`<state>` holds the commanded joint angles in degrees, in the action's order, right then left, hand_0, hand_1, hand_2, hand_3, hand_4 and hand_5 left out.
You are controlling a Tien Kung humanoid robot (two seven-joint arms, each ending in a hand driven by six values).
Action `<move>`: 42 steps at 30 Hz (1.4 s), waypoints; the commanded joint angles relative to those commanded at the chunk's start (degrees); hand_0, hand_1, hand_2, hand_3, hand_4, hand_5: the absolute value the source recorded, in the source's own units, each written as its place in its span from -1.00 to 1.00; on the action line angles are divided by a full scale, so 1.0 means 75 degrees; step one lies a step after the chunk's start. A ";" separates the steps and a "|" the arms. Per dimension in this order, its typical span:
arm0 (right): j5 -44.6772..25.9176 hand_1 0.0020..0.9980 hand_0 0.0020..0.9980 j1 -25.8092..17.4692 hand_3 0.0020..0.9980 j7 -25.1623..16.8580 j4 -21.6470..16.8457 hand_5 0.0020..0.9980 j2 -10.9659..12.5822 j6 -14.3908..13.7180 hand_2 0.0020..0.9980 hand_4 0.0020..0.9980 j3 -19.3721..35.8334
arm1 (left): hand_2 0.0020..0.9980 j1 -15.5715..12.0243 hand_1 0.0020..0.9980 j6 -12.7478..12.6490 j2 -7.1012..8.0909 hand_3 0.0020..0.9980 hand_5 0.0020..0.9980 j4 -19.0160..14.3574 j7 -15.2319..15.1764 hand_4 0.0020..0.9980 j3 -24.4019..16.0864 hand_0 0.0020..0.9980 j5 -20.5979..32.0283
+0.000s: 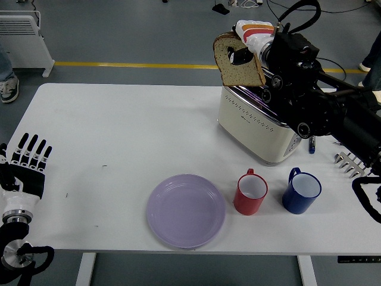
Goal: Push plate across desktop,pick up the break from the machine,place the break in the plate
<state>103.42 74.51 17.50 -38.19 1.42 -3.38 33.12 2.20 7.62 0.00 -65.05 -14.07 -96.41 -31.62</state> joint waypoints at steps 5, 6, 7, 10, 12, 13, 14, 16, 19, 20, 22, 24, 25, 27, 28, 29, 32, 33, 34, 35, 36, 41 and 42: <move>-0.0195 -0.28 -0.47 -0.0031 -0.02 0.0125 -0.0837 -0.58 0.0286 -0.0163 -0.15 -0.29 0.0146 | 0.55 -0.0004 0.57 0.0000 0.0000 0.49 1.00 0.0001 0.0000 0.11 -0.0004 0.64 0.0000; -0.0425 -0.28 -0.47 -0.0079 -0.02 0.0172 -0.1094 -0.58 0.0367 -0.0254 -0.15 -0.29 0.0126 | 0.55 -0.0005 0.57 0.0004 0.0000 0.49 1.00 -0.0002 0.0001 0.11 -0.0004 0.64 -0.0003; -0.0535 -0.28 -0.47 -0.0110 -0.02 0.0200 -0.1227 -0.58 0.0413 -0.0298 -0.15 -0.29 0.0096 | 0.55 -0.0003 0.57 0.0005 0.0000 0.49 1.00 -0.0003 0.0001 0.11 -0.0005 0.64 -0.0002; -0.1472 -0.27 -0.44 -0.0311 -0.01 0.0379 -0.1992 -0.55 0.0739 -0.0373 -0.14 -0.28 -0.0292 | 0.55 -0.0006 0.57 0.0003 0.0000 0.49 1.00 -0.0002 0.0001 0.12 -0.0024 0.63 0.0000; -0.2118 -0.27 -0.44 -0.0437 -0.01 0.0505 -0.2494 -0.55 0.0928 -0.0318 -0.14 -0.28 -0.0607 | 0.55 -0.0012 0.57 0.0003 0.0000 0.49 1.00 -0.0005 0.0002 0.12 -0.0036 0.63 -0.0001; -0.2455 -0.27 -0.44 -0.0558 -0.01 0.0607 -0.2777 -0.55 0.1073 -0.0252 -0.14 -0.28 -0.0830 | 0.55 -0.0021 0.57 0.0006 0.0000 0.49 1.00 -0.0004 0.0011 0.12 -0.0050 0.63 -0.0006; -0.2753 -0.27 -0.44 -0.0604 -0.01 0.0644 -0.3012 -0.55 0.1132 -0.0228 -0.14 -0.28 -0.0969 | 0.55 -0.0024 0.57 0.0006 0.0000 0.49 1.00 -0.0003 0.0014 0.12 -0.0055 0.63 -0.0008; -0.3392 -0.19 -0.29 -0.0794 0.01 0.0698 -0.3561 -0.54 0.1363 -0.0142 -0.09 -0.26 -0.1343 | 0.55 -0.0015 0.56 0.0018 0.0000 0.49 1.00 -0.0021 0.0021 0.11 -0.0068 0.63 -0.0021; -0.4297 -0.19 -0.29 -0.0979 0.01 0.0729 -0.4292 -0.54 0.1583 -0.0036 -0.09 -0.26 -0.1863 | 0.55 -0.0014 0.56 0.0019 0.0000 0.49 1.00 -0.0034 0.0021 0.11 -0.0091 0.63 -0.0018; -0.4595 -0.19 -0.29 -0.1022 0.01 0.0736 -0.4486 -0.54 0.1626 -0.0020 -0.09 -0.26 -0.2030 | 0.55 -0.0016 0.56 0.0017 0.0000 0.49 1.00 -0.0037 0.0021 0.11 -0.0097 0.63 -0.0018; -0.5209 -0.16 -0.22 -0.1106 0.02 0.0665 -0.4754 -0.52 0.1693 -0.0050 -0.06 -0.25 -0.2302 | 0.55 -0.0016 0.56 0.0014 0.0000 0.49 1.00 -0.0041 0.0022 0.11 -0.0098 0.63 -0.0019; -0.5756 -0.16 -0.22 -0.1181 0.02 0.0551 -0.4866 -0.52 0.1725 -0.0097 -0.06 -0.25 -0.2499 | 0.55 -0.0014 0.56 0.0014 0.0000 0.49 1.00 -0.0043 0.0024 0.11 -0.0097 0.63 -0.0023; -0.5984 -0.16 -0.22 -0.1211 0.02 0.0499 -0.4896 -0.52 0.1733 -0.0116 -0.06 -0.25 -0.2570 | 0.55 -0.0013 0.56 0.0015 0.0000 0.49 1.00 -0.0044 0.0025 0.11 -0.0096 0.63 -0.0024; -0.6130 -0.11 -0.11 -0.1246 0.02 0.0456 -0.4910 -0.52 0.1735 -0.0148 -0.05 -0.25 -0.2620 | 0.55 -0.0015 0.56 0.0015 0.0000 0.49 1.00 -0.0043 0.0026 0.12 -0.0097 0.63 -0.0024; -0.6295 -0.11 -0.11 -0.1337 0.02 0.0337 -0.4918 -0.52 0.1729 -0.0295 -0.05 -0.25 -0.2859 | 0.55 -0.0024 0.56 0.0015 0.0000 0.49 1.00 -0.0040 0.0025 0.12 -0.0102 0.63 -0.0024; -0.6402 -0.11 -0.11 -0.1407 0.02 0.0258 -0.4912 -0.52 0.1727 -0.0388 -0.05 -0.25 -0.3028 | 0.55 -0.0031 0.56 0.0015 0.0000 0.49 1.00 -0.0039 0.0024 0.12 -0.0106 0.63 -0.0022; -0.6604 -0.11 -0.11 -0.1584 0.02 0.0061 -0.4861 -0.52 0.1699 -0.0494 -0.05 -0.25 -0.3440 | 0.55 -0.0051 0.56 0.0011 0.0000 0.49 1.00 -0.0033 0.0022 0.12 -0.0112 0.63 -0.0023; -0.6659 -0.10 -0.08 -0.1674 0.03 -0.0025 -0.4809 -0.50 0.1655 -0.0505 -0.04 -0.24 -0.3526 | 0.55 -0.0057 0.56 0.0012 0.0000 0.49 1.00 -0.0026 0.0023 0.11 -0.0113 0.63 -0.0026; -0.6702 -0.10 -0.08 -0.1775 0.03 -0.0113 -0.4740 -0.50 0.1595 -0.0520 -0.04 -0.24 -0.3588 | 0.55 -0.0062 0.56 0.0013 0.0000 0.49 1.00 -0.0020 0.0022 0.11 -0.0113 0.63 -0.0027; -0.6721 -0.10 -0.08 -0.1860 0.03 -0.0181 -0.4674 -0.50 0.1537 -0.0543 -0.04 -0.24 -0.3635 | 0.55 -0.0065 0.56 0.0013 0.0000 0.49 1.00 -0.0014 0.0020 0.11 -0.0115 0.63 -0.0027; -0.6726 -0.10 -0.08 -0.1893 0.03 -0.0208 -0.4647 -0.50 0.1513 -0.0555 -0.04 -0.24 -0.3652 | 0.55 -0.0066 0.56 0.0014 0.0000 0.49 1.00 -0.0012 0.0019 0.11 -0.0117 0.63 -0.0027; -0.6497 -0.07 -0.03 -0.2136 0.06 -0.0464 -0.4243 -0.48 0.1226 -0.0577 -0.01 -0.21 -0.3827 | 0.55 -0.0073 0.56 0.0020 0.0000 0.49 1.00 -0.0010 0.0014 0.12 -0.0068 0.63 -0.0029; -0.6415 -0.07 -0.03 -0.2158 0.06 -0.0525 -0.4156 -0.48 0.1177 -0.0587 -0.01 -0.21 -0.3842 | 0.55 -0.0076 0.56 0.0019 0.0000 0.49 1.00 -0.0011 0.0013 0.12 -0.0058 0.63 -0.0030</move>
<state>55.31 58.33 13.56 -69.36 10.25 -7.79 4.31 1.63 7.76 0.00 -65.13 -13.98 -96.85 -31.85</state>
